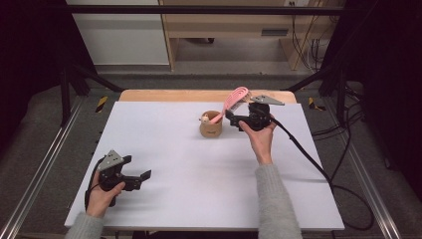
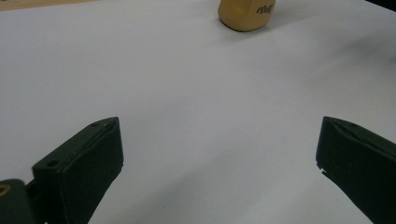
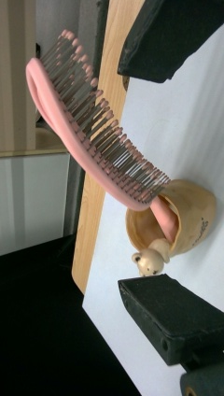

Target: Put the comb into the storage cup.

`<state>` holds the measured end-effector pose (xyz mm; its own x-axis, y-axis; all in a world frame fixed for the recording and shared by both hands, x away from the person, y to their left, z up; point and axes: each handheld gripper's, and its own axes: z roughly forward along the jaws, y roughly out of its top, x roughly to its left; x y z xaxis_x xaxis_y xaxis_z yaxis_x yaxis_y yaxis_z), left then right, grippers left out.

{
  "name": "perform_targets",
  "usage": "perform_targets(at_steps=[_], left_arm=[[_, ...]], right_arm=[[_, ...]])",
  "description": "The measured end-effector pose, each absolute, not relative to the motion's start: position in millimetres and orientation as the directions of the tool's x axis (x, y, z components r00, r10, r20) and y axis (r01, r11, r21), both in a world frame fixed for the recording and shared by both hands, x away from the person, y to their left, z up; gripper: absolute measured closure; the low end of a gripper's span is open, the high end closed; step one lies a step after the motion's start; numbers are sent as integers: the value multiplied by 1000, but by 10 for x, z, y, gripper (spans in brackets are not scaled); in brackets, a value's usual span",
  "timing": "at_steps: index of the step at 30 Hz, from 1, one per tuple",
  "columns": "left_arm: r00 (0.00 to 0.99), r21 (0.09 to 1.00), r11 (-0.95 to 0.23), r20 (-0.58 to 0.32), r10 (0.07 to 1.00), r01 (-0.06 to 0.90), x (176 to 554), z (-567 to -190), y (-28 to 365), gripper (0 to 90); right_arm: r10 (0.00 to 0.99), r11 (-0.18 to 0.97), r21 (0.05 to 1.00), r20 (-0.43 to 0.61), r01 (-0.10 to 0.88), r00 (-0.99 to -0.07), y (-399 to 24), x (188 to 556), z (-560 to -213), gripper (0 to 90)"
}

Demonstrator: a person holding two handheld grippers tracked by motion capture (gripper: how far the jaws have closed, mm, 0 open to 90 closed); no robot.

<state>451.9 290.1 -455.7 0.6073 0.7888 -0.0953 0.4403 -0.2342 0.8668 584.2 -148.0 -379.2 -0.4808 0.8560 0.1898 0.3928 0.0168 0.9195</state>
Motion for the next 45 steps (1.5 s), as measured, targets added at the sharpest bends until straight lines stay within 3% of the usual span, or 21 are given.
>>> perform_targets(at_steps=[17,45], left_arm=[[608,866,-238,-92,789,440,4520,-4562,2900,7],[616,865,-250,-83,784,435,4518,-4569,2888,7]], right_arm=[[775,123,943,104,310,-623,-1548,5463,-3672,2],[726,157,932,116,327,-678,-2018,4954,-4016,2]])
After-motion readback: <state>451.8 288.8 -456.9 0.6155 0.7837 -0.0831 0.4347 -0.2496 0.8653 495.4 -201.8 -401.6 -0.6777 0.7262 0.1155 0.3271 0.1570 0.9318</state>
